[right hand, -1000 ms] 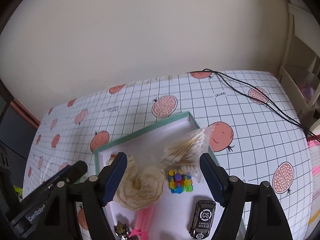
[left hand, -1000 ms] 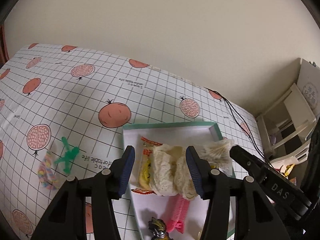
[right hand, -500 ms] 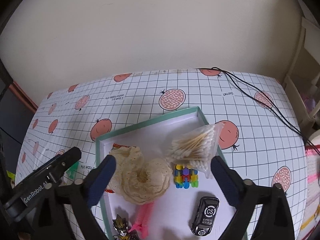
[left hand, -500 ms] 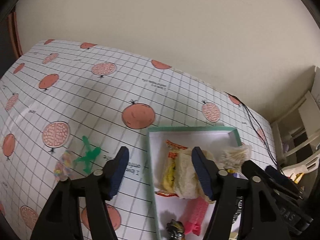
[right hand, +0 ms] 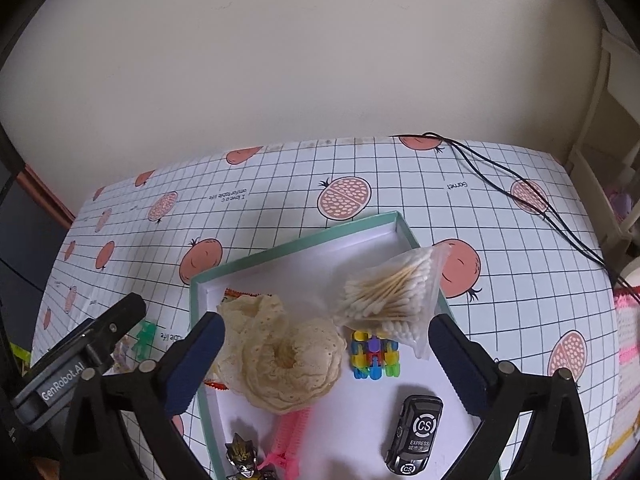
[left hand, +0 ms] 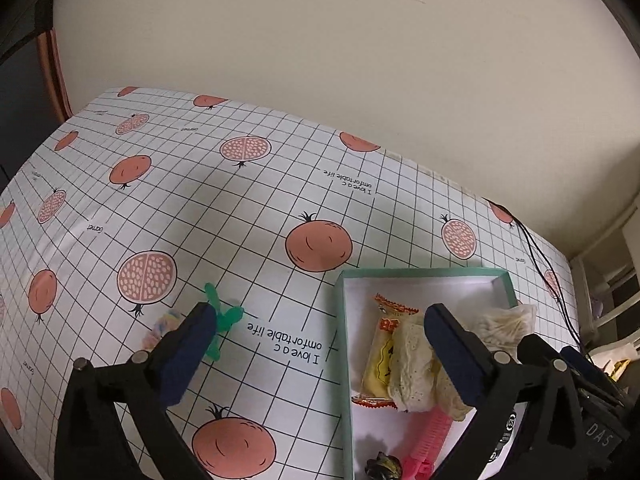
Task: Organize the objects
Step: 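Move both open tools back toward the rainbow pipe cleaner and green figure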
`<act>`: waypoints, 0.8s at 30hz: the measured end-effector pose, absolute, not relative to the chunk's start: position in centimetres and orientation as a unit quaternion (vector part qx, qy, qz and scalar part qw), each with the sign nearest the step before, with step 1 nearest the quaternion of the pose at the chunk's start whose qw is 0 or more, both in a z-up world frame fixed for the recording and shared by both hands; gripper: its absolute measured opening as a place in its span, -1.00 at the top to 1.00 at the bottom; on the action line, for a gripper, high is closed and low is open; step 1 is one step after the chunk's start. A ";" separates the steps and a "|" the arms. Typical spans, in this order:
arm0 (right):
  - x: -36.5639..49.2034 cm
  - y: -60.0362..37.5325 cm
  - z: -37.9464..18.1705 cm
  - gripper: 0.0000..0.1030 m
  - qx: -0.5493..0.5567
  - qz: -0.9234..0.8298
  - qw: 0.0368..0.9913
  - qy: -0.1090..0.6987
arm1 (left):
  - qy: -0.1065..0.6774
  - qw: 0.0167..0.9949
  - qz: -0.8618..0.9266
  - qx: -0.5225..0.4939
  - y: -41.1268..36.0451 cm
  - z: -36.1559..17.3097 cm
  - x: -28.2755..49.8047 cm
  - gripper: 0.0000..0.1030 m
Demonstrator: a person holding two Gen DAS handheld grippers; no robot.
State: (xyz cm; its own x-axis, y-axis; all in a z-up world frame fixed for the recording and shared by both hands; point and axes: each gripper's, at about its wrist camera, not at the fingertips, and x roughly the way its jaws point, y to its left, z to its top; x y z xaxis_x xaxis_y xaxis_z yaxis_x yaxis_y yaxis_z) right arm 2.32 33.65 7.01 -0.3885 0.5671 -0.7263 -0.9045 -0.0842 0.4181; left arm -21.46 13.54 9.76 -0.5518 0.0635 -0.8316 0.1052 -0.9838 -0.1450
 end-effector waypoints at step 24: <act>0.3 33.5 8.2 -1.00 -0.195 0.725 0.499 0.432 | 0.099 0.013 -0.874 0.475 12.1 10.3 -21.4 -1.00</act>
State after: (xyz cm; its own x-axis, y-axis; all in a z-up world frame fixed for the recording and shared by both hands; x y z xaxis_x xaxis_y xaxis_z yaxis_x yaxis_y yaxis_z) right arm 0.27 33.50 8.21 -0.4265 0.5551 -0.7141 -0.8922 -0.1284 0.4330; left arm -21.43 12.07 10.33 -0.5477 0.0716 -0.8336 0.1165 -0.9801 -0.1608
